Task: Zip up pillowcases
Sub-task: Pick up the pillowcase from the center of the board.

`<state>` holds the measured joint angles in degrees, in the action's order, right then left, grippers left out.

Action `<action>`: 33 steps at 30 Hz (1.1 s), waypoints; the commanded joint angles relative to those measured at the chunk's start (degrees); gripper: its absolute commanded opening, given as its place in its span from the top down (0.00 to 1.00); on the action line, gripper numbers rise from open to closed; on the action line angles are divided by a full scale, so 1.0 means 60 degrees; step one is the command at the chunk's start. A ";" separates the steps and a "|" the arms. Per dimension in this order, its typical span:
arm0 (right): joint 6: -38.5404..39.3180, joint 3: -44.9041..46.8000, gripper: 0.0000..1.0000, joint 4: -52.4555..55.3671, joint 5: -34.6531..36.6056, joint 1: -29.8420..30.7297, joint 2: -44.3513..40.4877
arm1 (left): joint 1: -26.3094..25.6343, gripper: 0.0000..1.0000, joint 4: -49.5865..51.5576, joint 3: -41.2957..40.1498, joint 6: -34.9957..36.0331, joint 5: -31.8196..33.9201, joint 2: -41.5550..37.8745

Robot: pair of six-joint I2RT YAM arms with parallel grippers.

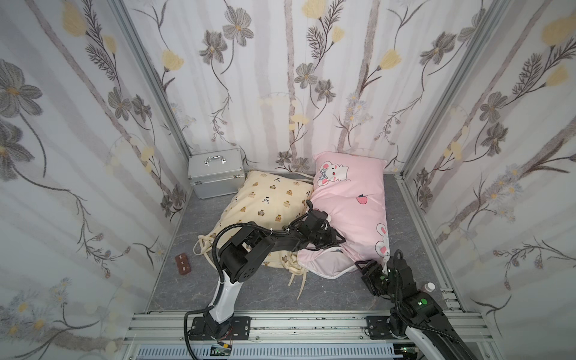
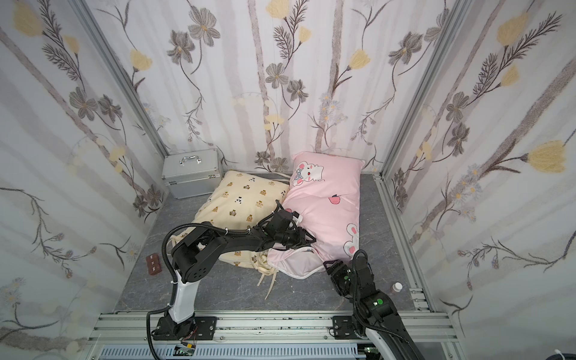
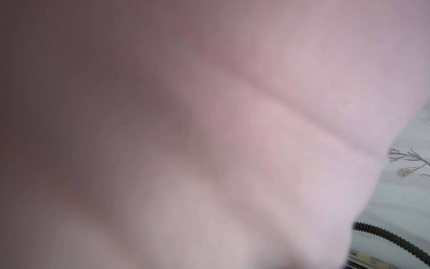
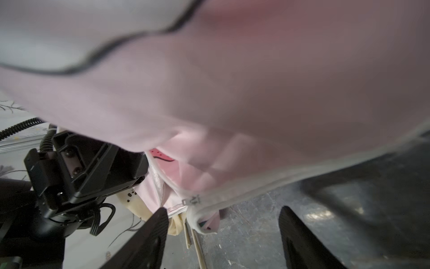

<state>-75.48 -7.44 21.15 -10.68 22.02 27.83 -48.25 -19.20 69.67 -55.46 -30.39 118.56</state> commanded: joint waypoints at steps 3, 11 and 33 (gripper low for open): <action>-0.0076 0.0403 0.31 -0.1329 0.0624 -0.0303 0.0168 | 0.0234 0.63 0.0349 0.0056 -0.0091 0.1104 0.0078; -0.0096 0.1193 0.50 -0.1497 0.0816 -0.0903 -0.0394 | 0.0291 0.64 0.0056 -0.0400 -0.0280 0.1171 -0.0299; -0.0471 0.1710 0.43 -0.0770 0.0966 -0.1048 -0.1025 | -0.0500 0.53 0.0201 -0.1842 -0.0876 0.1870 -0.3576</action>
<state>-76.29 -1.17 2.17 -6.28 15.73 23.92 -50.35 -18.52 60.03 -59.86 -21.06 99.70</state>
